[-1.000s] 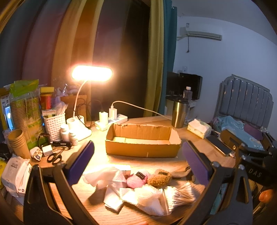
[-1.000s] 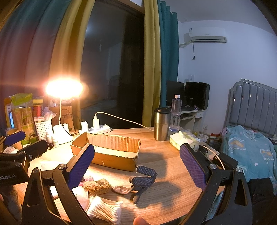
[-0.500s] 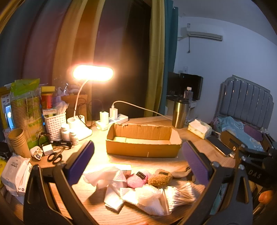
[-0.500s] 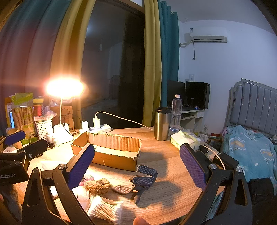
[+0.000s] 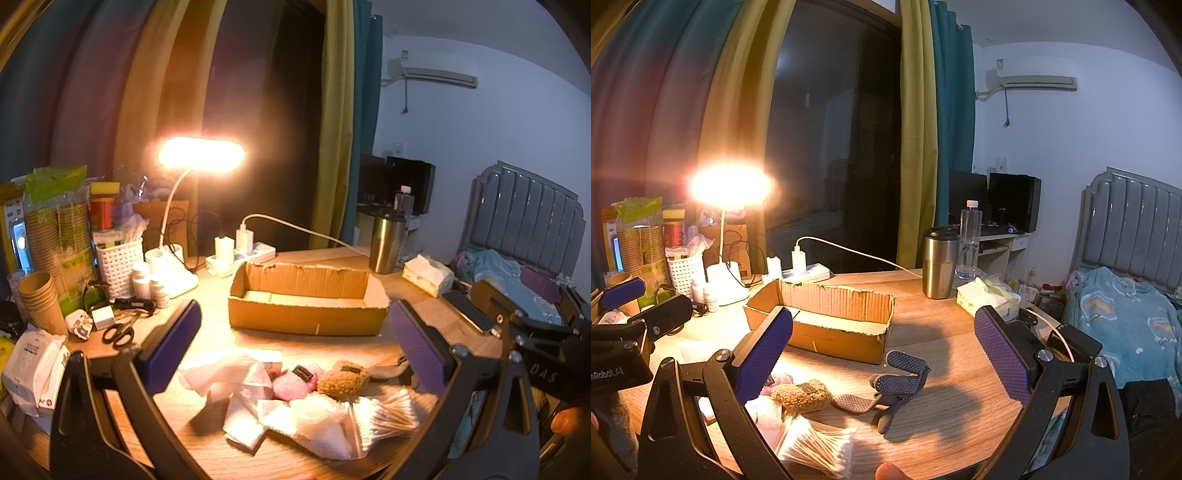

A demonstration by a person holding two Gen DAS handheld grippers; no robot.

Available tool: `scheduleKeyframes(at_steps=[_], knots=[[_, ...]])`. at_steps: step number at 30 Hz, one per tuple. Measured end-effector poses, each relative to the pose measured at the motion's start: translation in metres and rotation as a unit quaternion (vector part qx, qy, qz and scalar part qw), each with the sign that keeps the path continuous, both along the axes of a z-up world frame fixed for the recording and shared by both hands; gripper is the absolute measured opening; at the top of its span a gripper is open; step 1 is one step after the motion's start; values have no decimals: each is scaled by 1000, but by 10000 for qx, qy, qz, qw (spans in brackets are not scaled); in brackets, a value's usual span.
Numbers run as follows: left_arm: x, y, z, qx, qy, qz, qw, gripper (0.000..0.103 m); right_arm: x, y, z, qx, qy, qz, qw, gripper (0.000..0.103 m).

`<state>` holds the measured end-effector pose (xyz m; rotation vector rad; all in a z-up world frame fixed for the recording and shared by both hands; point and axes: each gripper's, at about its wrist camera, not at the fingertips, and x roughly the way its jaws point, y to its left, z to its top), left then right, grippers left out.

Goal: Organize soft objects
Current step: 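Grasp the white paper towel with the left tool while the right tool grasps the grey glove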

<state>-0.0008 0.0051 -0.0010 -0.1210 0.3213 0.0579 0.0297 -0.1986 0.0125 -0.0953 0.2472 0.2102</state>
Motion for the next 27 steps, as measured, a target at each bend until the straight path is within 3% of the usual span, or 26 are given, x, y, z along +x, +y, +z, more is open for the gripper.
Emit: scheduleKeyframes(at_steps=[9,20,27], knots=[[10,8,-16,8,295,136,9995,102,5,3,-16,-9,156,27,9999,100],[36,26,-64,-10,1062,340,9938,102,34,0,-48,-37,816,71,9966,100],[57,40,-97,-125,1614,436,9858,102,62,-6,-74,-10,1324,86,9912,100]])
